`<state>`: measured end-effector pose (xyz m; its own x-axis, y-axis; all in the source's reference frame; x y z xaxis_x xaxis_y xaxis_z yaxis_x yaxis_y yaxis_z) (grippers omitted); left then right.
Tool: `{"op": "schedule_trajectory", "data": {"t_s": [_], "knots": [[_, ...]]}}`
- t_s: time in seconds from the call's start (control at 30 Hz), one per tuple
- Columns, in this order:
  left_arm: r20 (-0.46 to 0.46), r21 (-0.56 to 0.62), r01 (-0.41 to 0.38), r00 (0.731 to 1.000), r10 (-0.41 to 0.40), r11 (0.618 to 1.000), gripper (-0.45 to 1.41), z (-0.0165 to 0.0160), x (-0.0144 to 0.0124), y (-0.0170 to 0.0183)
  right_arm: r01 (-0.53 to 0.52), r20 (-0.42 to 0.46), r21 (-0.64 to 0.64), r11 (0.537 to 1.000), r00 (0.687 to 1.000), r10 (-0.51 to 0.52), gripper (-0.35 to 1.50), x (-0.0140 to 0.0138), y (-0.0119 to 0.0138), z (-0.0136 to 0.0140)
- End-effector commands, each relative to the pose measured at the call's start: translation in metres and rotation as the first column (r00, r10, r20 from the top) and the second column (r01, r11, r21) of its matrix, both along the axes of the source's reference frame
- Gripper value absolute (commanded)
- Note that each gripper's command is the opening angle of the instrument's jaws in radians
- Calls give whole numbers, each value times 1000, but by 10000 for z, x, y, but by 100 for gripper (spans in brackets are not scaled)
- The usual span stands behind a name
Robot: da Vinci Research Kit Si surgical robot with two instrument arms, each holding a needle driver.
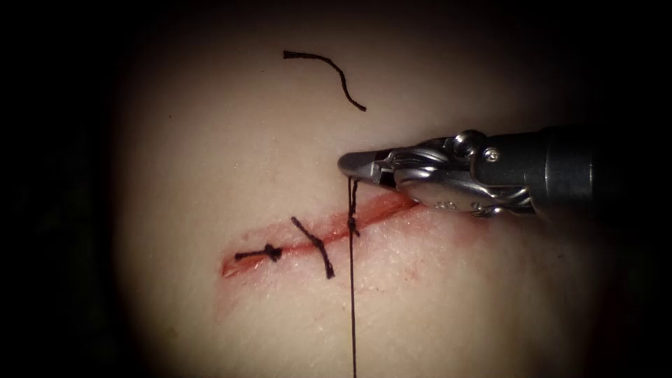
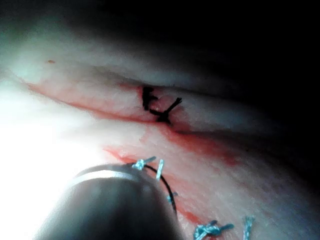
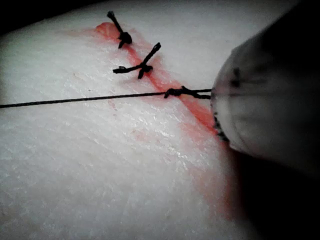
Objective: Wound Closure
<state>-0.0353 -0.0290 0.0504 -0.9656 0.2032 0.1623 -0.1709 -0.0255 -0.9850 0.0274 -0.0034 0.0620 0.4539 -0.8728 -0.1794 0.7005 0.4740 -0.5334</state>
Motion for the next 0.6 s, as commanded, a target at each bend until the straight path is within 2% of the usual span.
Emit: {"op": "schedule_trajectory", "data": {"t_s": [0.03, 0.6], "knots": [[6, 7, -2, 1000, 2, 1000, -45, 3, -4, -5, -1, 2, -3, 1000, 1000, 1, -35, 7, 4, 3], [26, 10, -40, 999, 40, 999, -45, 3, 0, -12, -36, 33, -13, 999, 999, 36, -35, -7, 30, 9]]}}
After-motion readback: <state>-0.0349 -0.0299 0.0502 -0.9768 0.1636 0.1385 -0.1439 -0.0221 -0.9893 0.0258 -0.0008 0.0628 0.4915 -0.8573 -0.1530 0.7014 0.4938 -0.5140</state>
